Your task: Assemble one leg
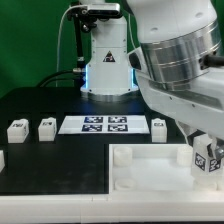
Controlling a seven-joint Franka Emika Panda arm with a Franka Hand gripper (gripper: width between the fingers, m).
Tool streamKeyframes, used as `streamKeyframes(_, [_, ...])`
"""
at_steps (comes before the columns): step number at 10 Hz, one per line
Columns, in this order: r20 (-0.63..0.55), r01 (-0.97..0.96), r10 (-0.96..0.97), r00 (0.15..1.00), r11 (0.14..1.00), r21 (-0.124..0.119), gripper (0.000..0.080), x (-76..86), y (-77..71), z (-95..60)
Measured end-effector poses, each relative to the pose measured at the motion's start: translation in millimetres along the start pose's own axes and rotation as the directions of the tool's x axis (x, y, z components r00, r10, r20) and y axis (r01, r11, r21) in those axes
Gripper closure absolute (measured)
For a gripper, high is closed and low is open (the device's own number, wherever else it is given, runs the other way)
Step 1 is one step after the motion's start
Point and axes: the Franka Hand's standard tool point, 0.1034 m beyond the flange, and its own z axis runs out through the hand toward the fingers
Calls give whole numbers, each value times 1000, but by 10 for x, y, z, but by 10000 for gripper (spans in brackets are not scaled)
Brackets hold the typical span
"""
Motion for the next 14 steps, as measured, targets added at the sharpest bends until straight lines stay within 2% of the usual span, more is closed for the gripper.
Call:
streamKeyframes(2, [-3,6,-6,1000,1000,2,488,-11,6,-1])
streamKeyframes(3, [-3,60,-60,998,998,1,414,-13,9,5])
streamKeyframes(4, [-5,117,-117,993,993,-8,414,-32,28,30])
streamKeyframes(5, [-12,252,-252,968,968,-21,237,-56,41,58])
streamKeyframes(6, [-13,405,-406,914,914,-28,166,-74,53,85])
streamKeyframes(9, [-7,696,-697,717,717,-31,151,-55,64,97])
streamKeyframes(10, [-10,780,-781,625,625,-38,151,-41,62,95])
streamKeyframes(11, [-31,852,-854,519,520,-55,150,-13,52,90])
streamKeyframes(12, [-45,921,-924,380,382,-75,150,13,59,90])
streamKeyframes(13, [-58,956,-959,278,282,-86,150,37,65,102])
streamKeyframes(14, [-63,929,-931,359,363,-76,150,24,67,112])
